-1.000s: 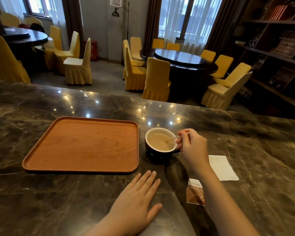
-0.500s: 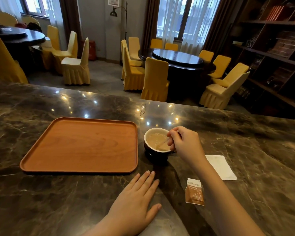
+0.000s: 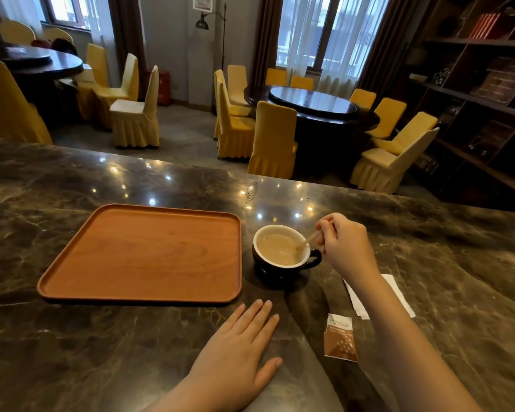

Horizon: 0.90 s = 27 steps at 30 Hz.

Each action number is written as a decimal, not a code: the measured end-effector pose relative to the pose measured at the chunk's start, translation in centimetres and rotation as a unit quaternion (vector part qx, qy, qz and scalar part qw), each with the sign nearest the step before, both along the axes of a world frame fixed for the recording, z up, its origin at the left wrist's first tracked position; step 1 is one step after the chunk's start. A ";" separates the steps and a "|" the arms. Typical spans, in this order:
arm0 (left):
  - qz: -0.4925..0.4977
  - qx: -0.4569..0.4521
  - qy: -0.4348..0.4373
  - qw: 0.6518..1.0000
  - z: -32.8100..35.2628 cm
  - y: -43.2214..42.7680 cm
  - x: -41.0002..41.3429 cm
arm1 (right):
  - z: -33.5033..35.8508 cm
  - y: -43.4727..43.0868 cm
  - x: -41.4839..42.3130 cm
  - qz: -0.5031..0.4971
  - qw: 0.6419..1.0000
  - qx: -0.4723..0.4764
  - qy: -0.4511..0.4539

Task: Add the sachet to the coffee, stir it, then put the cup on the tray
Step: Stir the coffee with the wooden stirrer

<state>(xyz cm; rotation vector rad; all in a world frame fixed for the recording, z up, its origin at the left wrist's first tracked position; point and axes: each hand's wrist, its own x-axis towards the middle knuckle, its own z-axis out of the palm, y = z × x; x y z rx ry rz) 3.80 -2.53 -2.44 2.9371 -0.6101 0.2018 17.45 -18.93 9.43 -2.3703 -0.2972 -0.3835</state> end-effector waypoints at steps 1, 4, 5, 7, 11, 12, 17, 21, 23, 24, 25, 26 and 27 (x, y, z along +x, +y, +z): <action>0.001 -0.001 -0.002 1.000 -0.1 0.0 0.0 | 0.1 -0.3 -0.3 0.003 1.000 -0.011 0.005; 0.001 -0.005 -0.010 1.000 -0.2 0.0 0.0 | 0.9 -0.7 -1.4 0.016 0.999 -0.038 -0.003; 0.002 -0.005 -0.011 1.000 -0.1 0.0 0.0 | 1.1 -0.6 -1.9 0.025 0.999 -0.045 -0.016; 0.002 -0.003 -0.013 1.000 0.0 0.0 0.0 | 1.6 -0.3 -2.6 0.043 0.997 -0.056 -0.044; 0.003 -0.005 -0.021 1.000 -0.1 0.0 0.0 | 2.2 0.4 -3.0 0.075 0.993 -0.050 -0.078; 0.002 -0.004 -0.027 1.000 -0.1 0.0 0.0 | 2.2 0.6 -2.9 0.084 0.992 -0.049 -0.079; 0.007 0.001 -0.039 0.999 0.1 -0.1 -0.1 | 1.5 0.4 -1.8 0.101 0.993 -0.038 -0.055; 0.007 0.007 -0.040 0.999 0.1 -0.1 -0.1 | 0.7 -0.3 -1.5 0.087 0.995 -0.018 -0.050; 0.008 0.009 -0.035 0.999 0.2 0.0 -0.2 | 0.7 -0.7 -1.8 0.086 0.995 -0.013 -0.057; 0.008 0.009 -0.031 0.999 0.2 0.0 -0.2 | 0.7 -0.9 -2.0 0.087 0.994 -0.009 -0.063; 0.009 0.009 -0.028 1.000 0.1 0.0 -0.2 | 0.8 -1.0 -2.2 0.087 0.994 -0.006 -0.069; 0.009 0.009 -0.025 1.000 0.1 0.0 -0.2 | 0.9 -1.2 -2.4 0.086 0.994 -0.005 -0.074; 0.010 0.009 -0.022 1.000 0.1 0.0 -0.2 | 0.9 -1.3 -2.6 0.085 0.993 -0.004 -0.080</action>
